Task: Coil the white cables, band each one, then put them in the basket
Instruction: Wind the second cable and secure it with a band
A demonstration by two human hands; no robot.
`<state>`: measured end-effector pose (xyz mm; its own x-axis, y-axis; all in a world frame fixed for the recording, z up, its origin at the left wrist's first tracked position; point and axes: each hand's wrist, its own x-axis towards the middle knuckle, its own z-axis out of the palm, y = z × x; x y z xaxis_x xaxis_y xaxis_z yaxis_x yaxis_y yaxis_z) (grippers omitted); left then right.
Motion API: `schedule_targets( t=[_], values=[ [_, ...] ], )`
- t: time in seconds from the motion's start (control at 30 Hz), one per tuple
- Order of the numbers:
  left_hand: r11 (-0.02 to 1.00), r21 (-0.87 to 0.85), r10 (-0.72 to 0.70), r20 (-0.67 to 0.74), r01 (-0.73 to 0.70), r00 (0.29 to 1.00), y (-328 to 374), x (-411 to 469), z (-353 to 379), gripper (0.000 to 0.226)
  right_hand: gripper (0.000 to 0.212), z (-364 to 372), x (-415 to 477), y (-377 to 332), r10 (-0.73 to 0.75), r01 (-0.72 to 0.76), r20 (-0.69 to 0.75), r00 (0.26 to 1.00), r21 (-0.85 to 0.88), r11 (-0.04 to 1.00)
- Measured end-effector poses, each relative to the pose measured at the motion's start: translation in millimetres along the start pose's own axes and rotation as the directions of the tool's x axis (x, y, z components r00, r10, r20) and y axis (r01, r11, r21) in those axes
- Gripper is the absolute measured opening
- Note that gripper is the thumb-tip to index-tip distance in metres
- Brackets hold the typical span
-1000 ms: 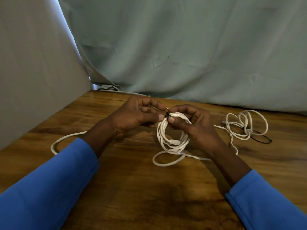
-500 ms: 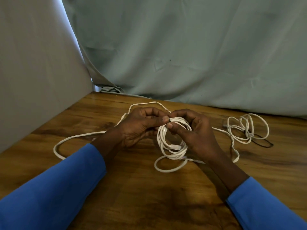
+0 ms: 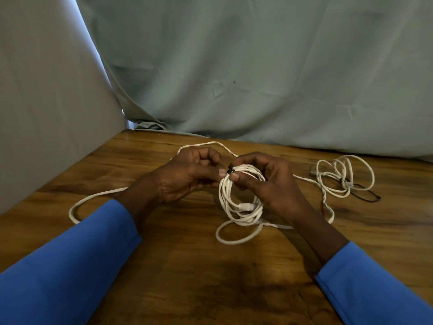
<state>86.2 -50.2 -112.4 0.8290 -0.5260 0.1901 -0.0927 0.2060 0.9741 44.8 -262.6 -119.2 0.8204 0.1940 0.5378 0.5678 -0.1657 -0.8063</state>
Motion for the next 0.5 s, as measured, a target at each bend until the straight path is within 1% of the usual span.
schedule_targets(
  t=[0.07, 0.13, 0.2, 0.27, 0.3, 0.37, 0.4, 0.47, 0.5],
  values=[
    [0.997, 0.068, 0.034, 0.013, -0.034, 0.999, -1.7, 1.0, 1.3, 0.029, 0.02, -2.1, 0.5, 1.1, 0.012, -0.011, 0.012, 1.0, -0.043, 0.999],
    [0.991, 0.126, 0.033, 0.023, -0.035, 0.999, -2.8, 2.1, 2.7, 0.03, 0.019, -3.6, 0.4, 2.1, 0.027, -0.025, 0.025, 0.999, -0.079, 0.997],
    [0.991, 0.134, 0.017, 0.033, -0.022, 0.999, -5.9, 3.1, 3.0, 0.028, 0.018, -3.0, 0.0, 2.6, 0.042, -0.041, 0.022, 0.999, -0.058, 0.997],
    [0.997, 0.075, -0.012, 0.007, 0.012, 1.0, -8.6, 0.7, 5.3, 0.017, 0.019, -0.6, -0.7, 4.0, 0.069, -0.068, -0.006, 0.998, 0.036, 0.997],
    [0.999, 0.036, -0.034, -0.006, 0.034, 0.999, -10.9, 0.2, 6.6, 0.019, 0.019, 0.2, -1.2, 5.1, 0.081, -0.079, -0.026, 0.996, 0.081, 0.994],
    [0.997, -0.031, -0.075, -0.004, 0.075, 0.997, -14.9, -1.1, 11.3, 0.037, 0.02, 1.9, -1.6, 7.0, 0.09, -0.081, -0.062, 0.994, 0.132, 0.988],
    [0.994, -0.066, -0.085, -0.007, 0.084, 0.996, -16.3, -1.6, 13.6, 0.041, 0.02, 2.4, -1.3, 7.5, 0.087, -0.075, -0.08, 0.993, 0.139, 0.987],
    [0.984, -0.153, -0.098, -0.044, 0.09, 0.994, -17.8, -0.7, 17.9, 0.04, 0.02, 4.0, -0.3, 7.1, 0.07, -0.054, -0.107, 0.992, 0.144, 0.988],
    [0.98, -0.181, -0.096, -0.078, 0.081, 0.992, -17.7, 0.3, 19.9, 0.035, 0.02, 4.8, -0.1, 7.0, 0.058, -0.04, -0.117, 0.991, 0.144, 0.989]
  ],
)
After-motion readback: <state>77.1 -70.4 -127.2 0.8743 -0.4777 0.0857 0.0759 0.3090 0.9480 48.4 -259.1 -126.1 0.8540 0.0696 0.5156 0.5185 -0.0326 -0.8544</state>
